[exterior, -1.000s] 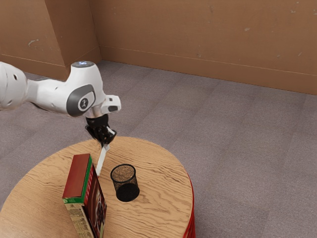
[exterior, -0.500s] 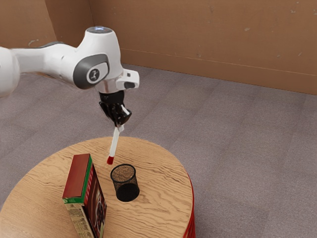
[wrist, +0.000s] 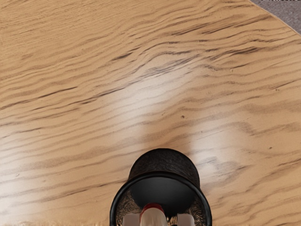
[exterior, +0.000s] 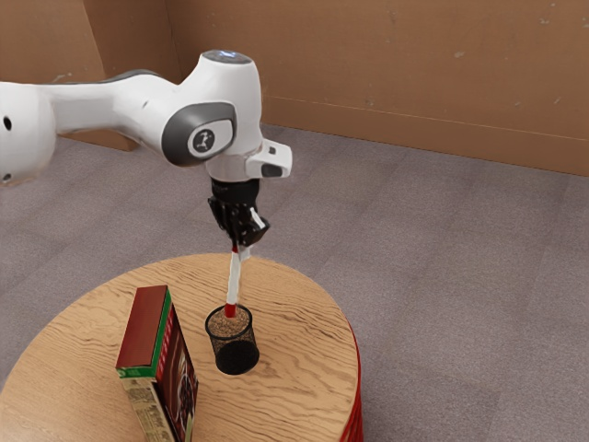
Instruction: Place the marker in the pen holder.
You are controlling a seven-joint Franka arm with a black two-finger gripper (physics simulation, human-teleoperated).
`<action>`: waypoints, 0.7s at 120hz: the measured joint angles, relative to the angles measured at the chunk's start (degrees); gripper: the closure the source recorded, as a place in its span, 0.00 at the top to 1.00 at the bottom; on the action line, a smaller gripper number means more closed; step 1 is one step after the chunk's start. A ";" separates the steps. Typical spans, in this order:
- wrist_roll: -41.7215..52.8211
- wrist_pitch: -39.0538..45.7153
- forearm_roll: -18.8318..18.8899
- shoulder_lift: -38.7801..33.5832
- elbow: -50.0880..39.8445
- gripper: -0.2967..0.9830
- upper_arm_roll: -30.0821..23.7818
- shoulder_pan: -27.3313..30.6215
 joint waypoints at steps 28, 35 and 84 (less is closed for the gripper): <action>-0.86 -0.86 -0.02 -0.67 -1.10 0.15 -0.02 -0.44; -1.04 -0.85 -0.07 -0.73 -2.26 0.15 -0.03 -0.78; -1.48 -0.87 -4.38 -2.78 -3.76 0.50 0.46 2.02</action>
